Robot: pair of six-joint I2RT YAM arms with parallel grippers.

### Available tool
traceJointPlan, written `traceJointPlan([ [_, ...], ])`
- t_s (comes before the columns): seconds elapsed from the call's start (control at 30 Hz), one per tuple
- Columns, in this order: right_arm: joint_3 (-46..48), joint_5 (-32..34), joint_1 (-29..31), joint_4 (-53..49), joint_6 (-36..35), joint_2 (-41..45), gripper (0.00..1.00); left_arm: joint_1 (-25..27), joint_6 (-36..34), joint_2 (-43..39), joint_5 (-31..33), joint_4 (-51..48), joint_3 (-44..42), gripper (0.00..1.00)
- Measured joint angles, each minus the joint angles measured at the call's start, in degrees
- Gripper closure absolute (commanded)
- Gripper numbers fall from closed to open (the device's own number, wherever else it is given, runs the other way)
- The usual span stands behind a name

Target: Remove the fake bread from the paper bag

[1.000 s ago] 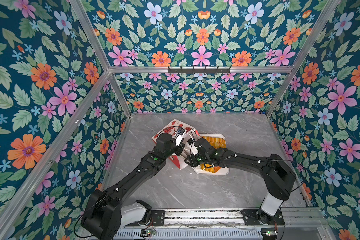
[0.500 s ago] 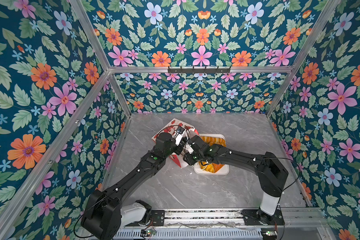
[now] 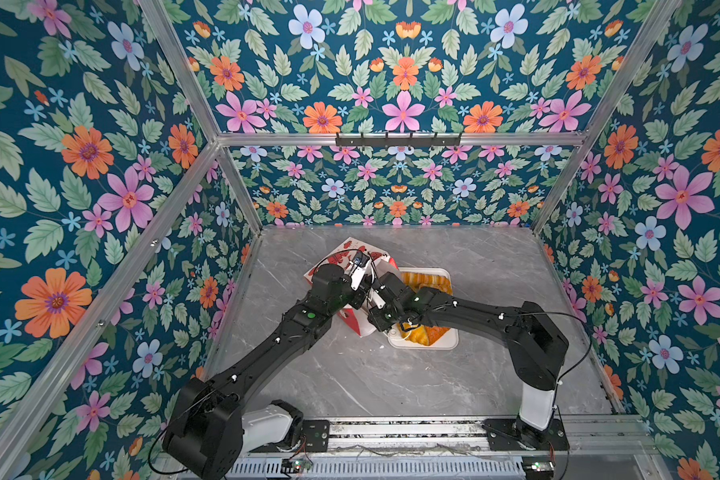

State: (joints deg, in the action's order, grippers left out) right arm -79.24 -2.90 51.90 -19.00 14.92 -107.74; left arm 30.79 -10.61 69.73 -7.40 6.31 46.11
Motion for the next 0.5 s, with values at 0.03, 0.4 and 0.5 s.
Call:
traceJointPlan([
  [0.03,0.4,0.0,0.0,0.0,0.0,0.3,0.61,0.0,0.0,0.0,-0.2,-0.1,0.0,1.00],
  [0.4,5.4,-0.4,-0.1,2.2,1.3,3.6,0.61,-0.2,0.5,-0.2,-1.6,-0.1,-0.5,1.00],
  [0.5,6.6,-0.4,-0.1,2.4,1.4,4.2,0.61,-0.8,1.4,0.3,-2.7,-0.4,0.0,1.00],
])
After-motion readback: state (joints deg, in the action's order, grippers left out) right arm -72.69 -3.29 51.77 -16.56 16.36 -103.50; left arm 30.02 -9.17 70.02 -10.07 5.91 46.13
